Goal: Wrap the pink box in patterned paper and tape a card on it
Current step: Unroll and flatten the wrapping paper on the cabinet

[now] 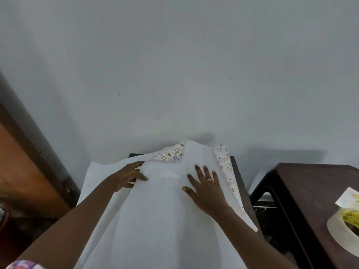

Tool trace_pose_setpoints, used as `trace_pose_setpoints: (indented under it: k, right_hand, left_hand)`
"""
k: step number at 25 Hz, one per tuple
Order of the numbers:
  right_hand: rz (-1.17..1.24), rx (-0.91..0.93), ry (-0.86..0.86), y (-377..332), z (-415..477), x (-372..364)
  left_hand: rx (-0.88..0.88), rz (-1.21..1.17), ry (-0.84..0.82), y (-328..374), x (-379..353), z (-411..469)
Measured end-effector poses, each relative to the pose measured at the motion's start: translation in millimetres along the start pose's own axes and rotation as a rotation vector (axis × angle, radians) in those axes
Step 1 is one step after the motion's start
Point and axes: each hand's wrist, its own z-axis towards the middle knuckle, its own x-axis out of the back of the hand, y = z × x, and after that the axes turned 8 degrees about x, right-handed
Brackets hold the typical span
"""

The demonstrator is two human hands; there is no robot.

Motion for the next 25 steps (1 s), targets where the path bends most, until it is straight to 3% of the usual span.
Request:
trace_pose_setpoints:
  k: [4, 7, 9, 14, 16, 18, 20, 23, 25]
  right_hand:
    - [-0.007, 0.136, -0.116, -18.5, 18.4, -10.2]
    - [-0.016, 0.301, -0.168, -24.4, 34.5, -15.3]
    - [0.024, 0.305, -0.218, -24.8, 39.6, -18.8]
    - [-0.034, 0.023, -0.051, 3.2, 40.6, -22.9]
    - [-0.072, 0.0, 0.072, 21.1, 44.9, -8.3]
    - [0.04, -0.018, 0.362, 36.1, 51.9, 17.6]
    - [0.258, -0.241, 0.414, 51.7, 51.4, 49.7]
    - [0.307, -0.527, 0.286, 79.5, 36.5, 77.2]
    - [0.21, -0.42, 0.186, 79.0, 18.6, 84.2]
  left_hand:
    - [-0.189, -0.071, 0.132, 22.8, -11.9, 7.3]
    - [-0.324, 0.109, 0.189, 41.6, -28.5, 23.4]
    - [-0.368, 0.257, 0.26, 47.0, -35.5, 35.2]
    - [-0.338, -0.067, 0.223, 35.0, -29.3, 45.3]
    - [-0.348, -0.213, 0.251, 33.2, -19.0, 42.1]
    - [-0.362, -0.354, 0.281, 35.5, -7.3, 36.6]
    - [-0.315, -0.399, 0.289, 34.9, 7.6, 27.3]
    - [-0.19, -0.181, 0.301, 19.5, 31.4, 10.4]
    - [-0.188, 0.118, 0.499, 8.9, 37.3, -4.2]
